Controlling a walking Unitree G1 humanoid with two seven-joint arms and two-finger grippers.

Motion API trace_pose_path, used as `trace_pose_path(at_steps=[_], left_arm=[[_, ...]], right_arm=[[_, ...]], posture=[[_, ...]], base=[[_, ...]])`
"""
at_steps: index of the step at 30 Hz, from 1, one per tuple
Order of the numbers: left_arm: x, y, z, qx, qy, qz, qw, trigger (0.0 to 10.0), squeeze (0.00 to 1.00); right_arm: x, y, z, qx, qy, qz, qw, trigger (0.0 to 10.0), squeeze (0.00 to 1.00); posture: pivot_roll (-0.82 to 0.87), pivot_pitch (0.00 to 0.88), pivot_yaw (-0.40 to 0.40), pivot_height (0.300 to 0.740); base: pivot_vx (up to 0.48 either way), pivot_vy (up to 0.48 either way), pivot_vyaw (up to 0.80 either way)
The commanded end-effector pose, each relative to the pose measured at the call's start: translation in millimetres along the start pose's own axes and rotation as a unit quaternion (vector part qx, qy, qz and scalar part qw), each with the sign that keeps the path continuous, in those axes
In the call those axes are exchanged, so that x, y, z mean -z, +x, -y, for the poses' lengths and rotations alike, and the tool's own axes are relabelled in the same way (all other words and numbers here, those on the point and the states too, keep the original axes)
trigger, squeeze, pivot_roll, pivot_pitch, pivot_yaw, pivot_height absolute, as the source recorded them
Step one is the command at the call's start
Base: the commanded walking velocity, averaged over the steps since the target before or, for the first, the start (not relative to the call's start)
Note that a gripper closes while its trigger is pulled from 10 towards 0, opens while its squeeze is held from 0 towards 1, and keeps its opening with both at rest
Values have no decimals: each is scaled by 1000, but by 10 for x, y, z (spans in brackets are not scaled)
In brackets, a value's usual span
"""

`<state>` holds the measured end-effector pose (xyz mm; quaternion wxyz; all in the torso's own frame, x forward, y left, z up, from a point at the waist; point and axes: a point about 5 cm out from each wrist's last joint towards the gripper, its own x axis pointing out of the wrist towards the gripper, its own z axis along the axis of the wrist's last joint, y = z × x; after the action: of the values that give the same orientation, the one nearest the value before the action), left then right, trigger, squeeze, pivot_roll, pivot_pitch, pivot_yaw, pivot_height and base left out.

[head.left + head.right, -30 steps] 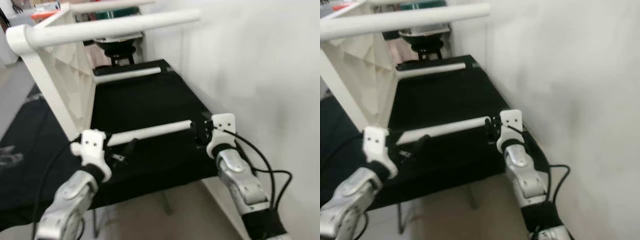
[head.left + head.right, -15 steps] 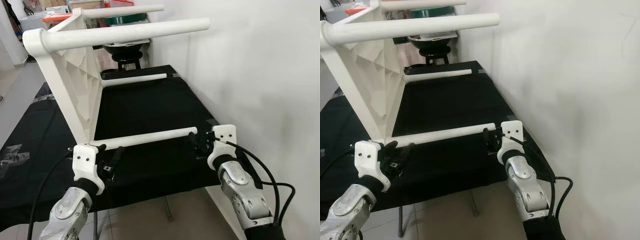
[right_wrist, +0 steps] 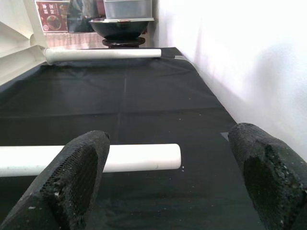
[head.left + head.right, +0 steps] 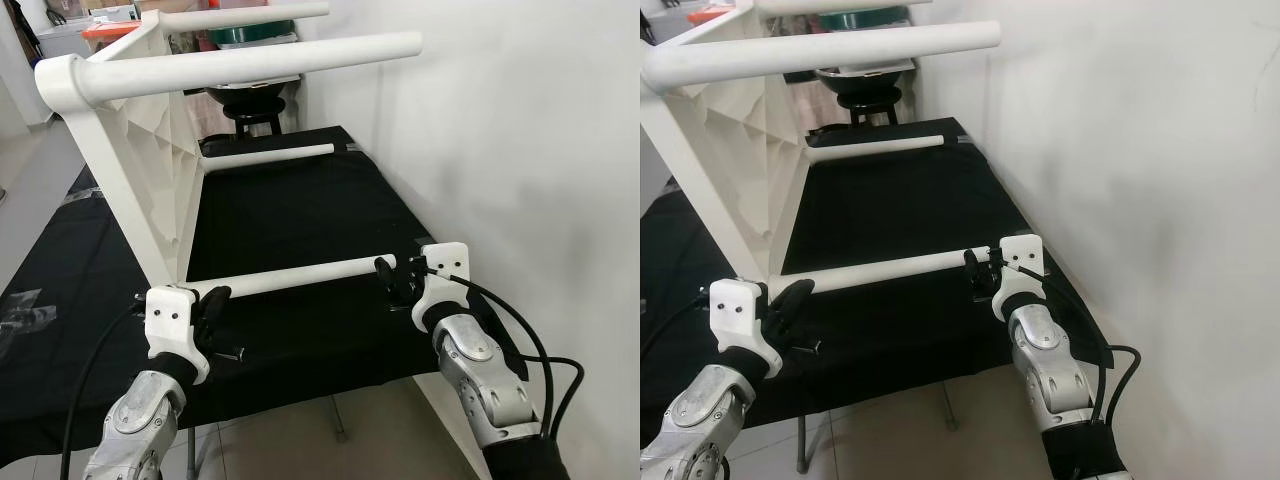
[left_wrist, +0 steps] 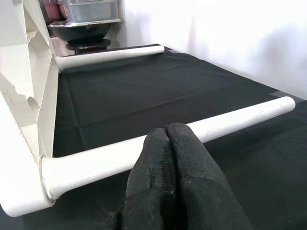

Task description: Building children table

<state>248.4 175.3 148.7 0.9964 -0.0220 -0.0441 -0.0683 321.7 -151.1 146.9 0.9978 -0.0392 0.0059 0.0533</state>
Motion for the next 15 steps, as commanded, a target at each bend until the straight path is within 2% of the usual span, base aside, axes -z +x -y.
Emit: trace_pose_path(at_steps=[1,2,3,4,5,7,10,15], left_arm=[[4,-7,-21,-2,3,2,1000,0,0],[2,-10,-12,4,3,2,1000,0,0],[5,-20,-14,-2,5,-3,1000,3451,0],[5,-20,-14,-2,5,-3,1000,3451,0],[22,-25,-18,-7,3,-13,1000,10000,0],[29,-25,-22,-10,6,-18,1000,10000,0],[25,-8,-32,-17,2,-11,1000,10000,0],[28,8,-59,-26,0,-11,1000,10000,0]], right_arm=[[-32,29,-27,-8,-4,10,1000,10000,0],[-33,31,-31,-10,-5,10,1000,10000,0],[-39,33,-38,-17,-5,12,1000,10000,0],[-39,33,-38,-17,-5,12,1000,10000,0],[-52,35,-52,-32,-7,17,999,10000,0],[-55,35,-56,-38,-9,19,999,10000,0],[-78,36,-95,-53,-18,32,998,10000,0],[-54,53,-95,-48,-45,17,998,10000,0]], posture=[[12,0,28,740],[12,0,28,740],[10,0,25,740],[10,0,25,740],[16,0,22,740],[16,0,22,740],[15,0,17,740],[12,0,16,740]], base=[[0,0,0],[0,0,0],[0,0,0],[0,0,0],[0,0,0],[0,0,0],[0,0,800],[259,0,0]])
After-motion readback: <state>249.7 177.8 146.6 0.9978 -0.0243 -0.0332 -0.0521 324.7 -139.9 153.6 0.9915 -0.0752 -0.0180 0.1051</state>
